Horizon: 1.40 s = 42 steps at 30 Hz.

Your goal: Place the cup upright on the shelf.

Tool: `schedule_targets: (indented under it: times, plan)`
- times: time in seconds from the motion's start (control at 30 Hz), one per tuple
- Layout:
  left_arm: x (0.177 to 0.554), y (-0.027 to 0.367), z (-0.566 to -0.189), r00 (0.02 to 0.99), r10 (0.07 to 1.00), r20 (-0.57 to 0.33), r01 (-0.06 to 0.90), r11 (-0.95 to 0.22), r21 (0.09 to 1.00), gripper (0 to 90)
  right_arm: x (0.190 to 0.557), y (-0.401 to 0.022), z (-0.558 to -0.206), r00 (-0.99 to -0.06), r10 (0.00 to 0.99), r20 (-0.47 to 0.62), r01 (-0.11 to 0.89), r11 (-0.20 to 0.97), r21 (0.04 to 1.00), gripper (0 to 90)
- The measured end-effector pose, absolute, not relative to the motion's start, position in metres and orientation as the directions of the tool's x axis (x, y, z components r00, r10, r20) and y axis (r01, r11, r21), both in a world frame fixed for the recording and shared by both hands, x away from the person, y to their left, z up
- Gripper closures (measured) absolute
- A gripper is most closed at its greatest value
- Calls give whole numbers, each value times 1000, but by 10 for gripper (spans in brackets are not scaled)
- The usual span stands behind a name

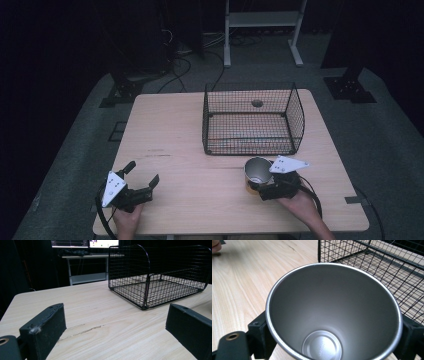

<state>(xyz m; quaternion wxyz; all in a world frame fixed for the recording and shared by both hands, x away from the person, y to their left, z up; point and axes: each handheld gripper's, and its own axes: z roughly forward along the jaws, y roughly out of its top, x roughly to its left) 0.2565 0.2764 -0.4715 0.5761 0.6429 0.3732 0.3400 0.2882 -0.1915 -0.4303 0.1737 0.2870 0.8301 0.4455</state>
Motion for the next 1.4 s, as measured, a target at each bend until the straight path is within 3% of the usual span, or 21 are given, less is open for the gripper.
schedule_targets:
  times: [0.53, 1.4]
  plan:
    - [257, 276, -472, 490, 872, 7, 89, -58, 994, 22, 293, -203, -406, -787, 616, 9, 333, 412, 848, 122]
    - [256, 277, -472, 489, 872, 4, 90, -55, 994, 22, 308, -217, -338, -818, 575, 21, 296, 389, 873, 123]
